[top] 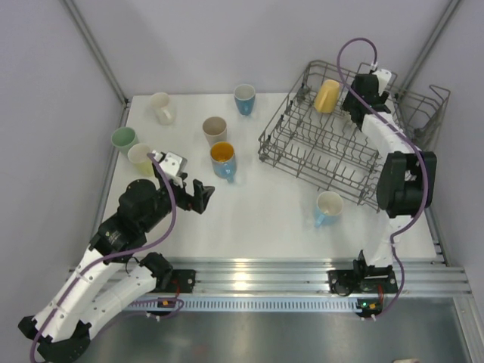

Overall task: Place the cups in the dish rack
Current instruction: Place the cup upside down on the dish rack, then grab a cup with the left arm

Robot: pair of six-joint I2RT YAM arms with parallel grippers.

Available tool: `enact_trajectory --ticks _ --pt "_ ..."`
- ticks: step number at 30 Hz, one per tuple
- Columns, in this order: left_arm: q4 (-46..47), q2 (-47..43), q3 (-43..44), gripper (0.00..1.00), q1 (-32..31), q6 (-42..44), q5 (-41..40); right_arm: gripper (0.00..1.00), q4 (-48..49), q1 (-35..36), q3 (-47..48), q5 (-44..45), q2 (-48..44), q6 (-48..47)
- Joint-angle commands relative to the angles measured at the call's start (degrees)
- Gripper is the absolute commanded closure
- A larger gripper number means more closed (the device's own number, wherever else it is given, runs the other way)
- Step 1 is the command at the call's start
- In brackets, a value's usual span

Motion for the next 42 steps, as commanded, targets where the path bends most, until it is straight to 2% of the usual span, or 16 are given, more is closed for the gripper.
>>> enact_trajectory --ticks 1,6,10,13,18,21,22,25,29,34,42 --pt "0.74 0.05 2.5 0.02 -0.16 -1.6 -0.8 0.3 -5.6 -0.72 5.27 -2.77 -6.08 0.0" --pt "0.65 1.8 4.69 0.02 -0.16 -3.1 -1.94 0.01 -10.61 -0.63 7.47 -10.05 -11.53 -0.7" --pt "0.56 3.12 6.28 0.02 -0.16 -4.15 -3.08 0.01 -18.24 -0.11 9.93 -17.09 -16.52 -1.93" --pt "0.48 3.74 7.68 0.02 -0.16 -5.29 -4.31 0.01 -20.28 2.34 7.39 -21.4 -22.49 -4.13" --pt "0.13 6.37 9.97 0.02 -0.16 -5.12 -4.49 0.01 -16.61 5.69 -6.11 -34.22 -35.77 -2.91" --pt "-0.05 8.48 10.94 0.02 -0.16 -5.56 -4.14 0.01 -14.92 12.18 -11.85 -32.94 -42.64 -2.81" --pt "-0.14 9.27 11.46 0.02 -0.16 -5.82 -4.23 0.01 -15.27 17.07 -12.56 -31.88 -44.48 -2.73" --pt "-0.93 12.08 12.86 0.02 -0.16 -6.87 -5.8 0.01 -13.7 25.35 -16.33 -30.82 -47.9 -0.54" --pt "-2.6 16.13 14.89 0.02 -0.16 -8.02 -8.97 0.01 -8.17 32.66 -24.67 -28.62 -52.84 2.63" --pt "-4.7 21.4 18.66 0.02 -0.07 -8.72 -10.82 0.01 -11.21 35.66 -25.75 -28.44 -58.98 2.9" --pt "-5.59 26.41 20.52 0.02 0.72 -8.56 -10.82 0.01 -17.21 35.49 -22.41 -17.82 -70.94 0.71"
